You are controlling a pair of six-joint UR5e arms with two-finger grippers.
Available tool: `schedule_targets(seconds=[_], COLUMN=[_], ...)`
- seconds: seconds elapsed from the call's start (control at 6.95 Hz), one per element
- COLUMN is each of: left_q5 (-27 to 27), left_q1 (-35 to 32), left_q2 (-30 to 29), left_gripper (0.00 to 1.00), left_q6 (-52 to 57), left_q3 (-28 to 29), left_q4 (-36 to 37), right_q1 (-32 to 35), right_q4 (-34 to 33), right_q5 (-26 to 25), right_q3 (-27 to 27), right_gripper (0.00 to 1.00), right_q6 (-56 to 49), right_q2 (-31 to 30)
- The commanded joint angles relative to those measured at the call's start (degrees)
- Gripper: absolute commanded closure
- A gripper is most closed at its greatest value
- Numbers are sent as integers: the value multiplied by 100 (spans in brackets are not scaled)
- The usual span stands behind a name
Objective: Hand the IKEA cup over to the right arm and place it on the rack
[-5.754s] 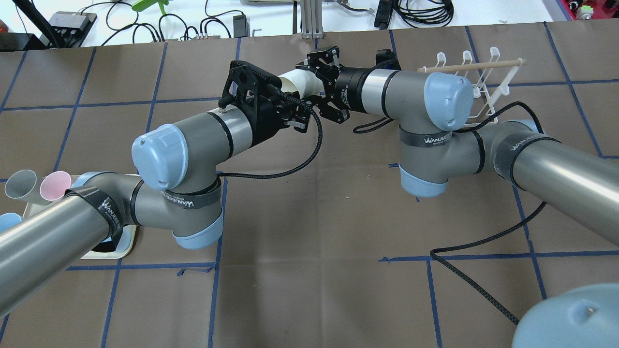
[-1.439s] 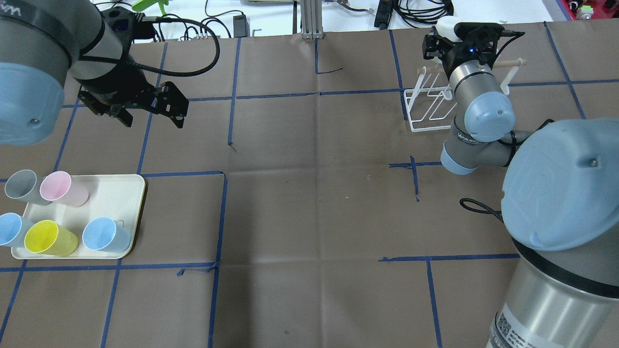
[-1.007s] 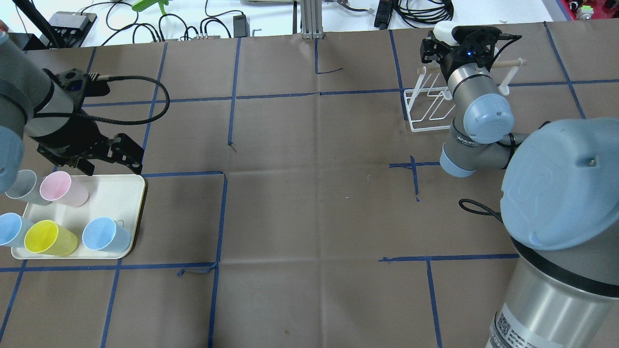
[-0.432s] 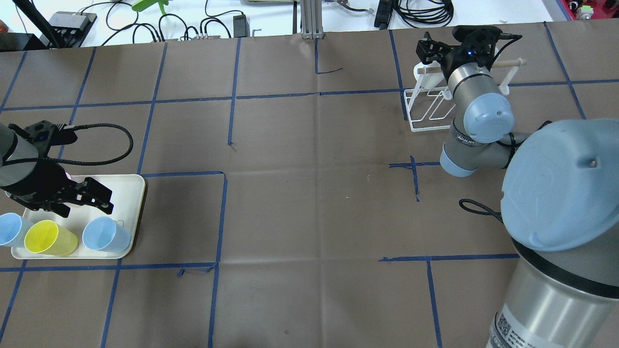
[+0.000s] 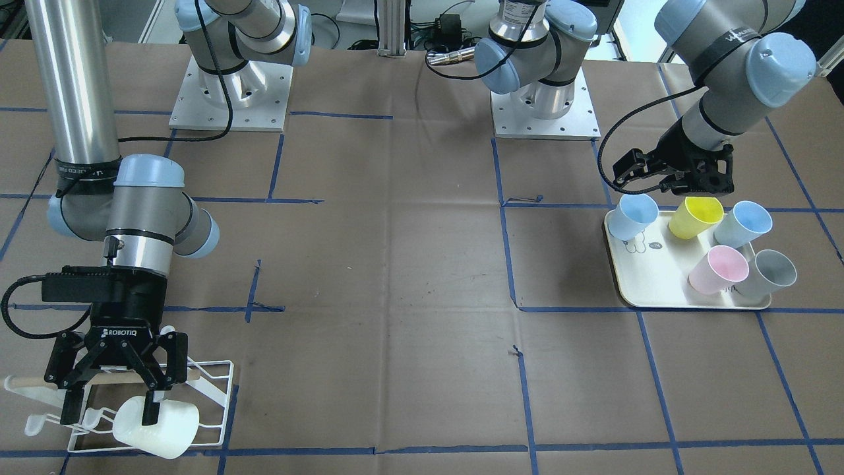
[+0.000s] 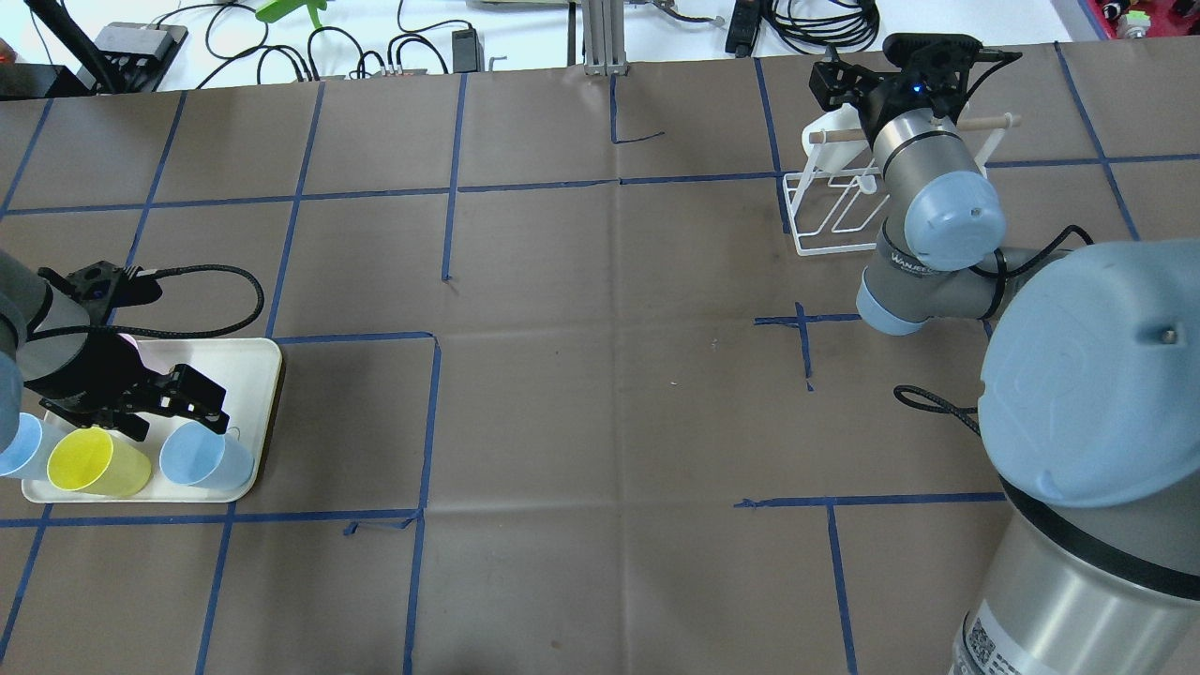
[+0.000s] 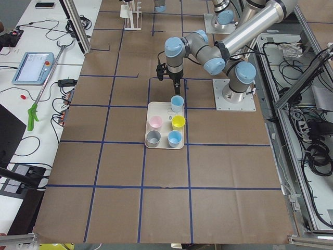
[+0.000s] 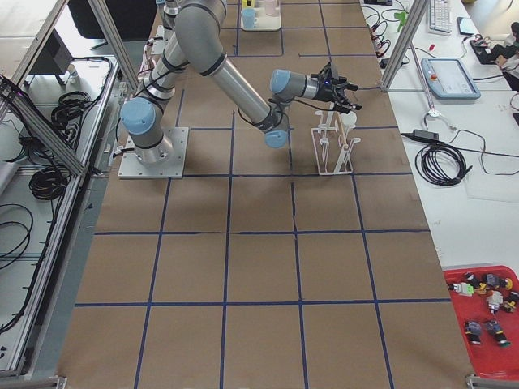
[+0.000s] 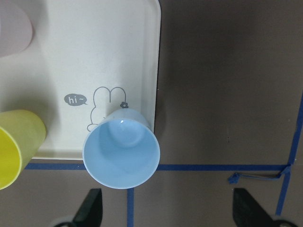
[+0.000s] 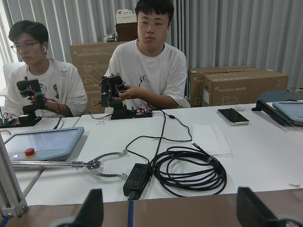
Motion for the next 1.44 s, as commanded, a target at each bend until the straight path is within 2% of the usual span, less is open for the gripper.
schedule_targets(seconds=[0.0, 0.14, 0.29, 0.58, 0.72, 0.86, 1.01, 1.29], left_q5=[5, 22, 31, 75, 75, 84, 223, 260], left_q1=[5, 5, -4, -4, -4, -4, -4, -4], left_q2=[-369, -571, -642, -661, -617, -643, -652, -600], left_gripper=[2, 2, 2, 2, 16, 64, 100, 100], left_q6=[17, 17, 17, 34, 43, 60, 61, 61], left_q3=[-490, -649, -772, -826, -792, -765, -756, -739], left_q4=[981, 1403, 1442, 1443, 1443, 1425, 1425, 1425], right_q1=[28, 115, 220, 318, 318, 326, 344, 353], right_q4=[276, 331, 331, 305, 305, 288, 261, 243], right_q5=[-2, 7, 42, 732, 1267, 1812, 2035, 2501], right_q3=[27, 53, 45, 53, 36, 18, 27, 27], right_gripper=[0, 0, 0, 0, 0, 0, 0, 0], right_q6=[2, 19, 28, 534, 1225, 2024, 2580, 3530], right_q2=[-387, -624, -800, -1117, -1206, -1241, -1268, -1321])
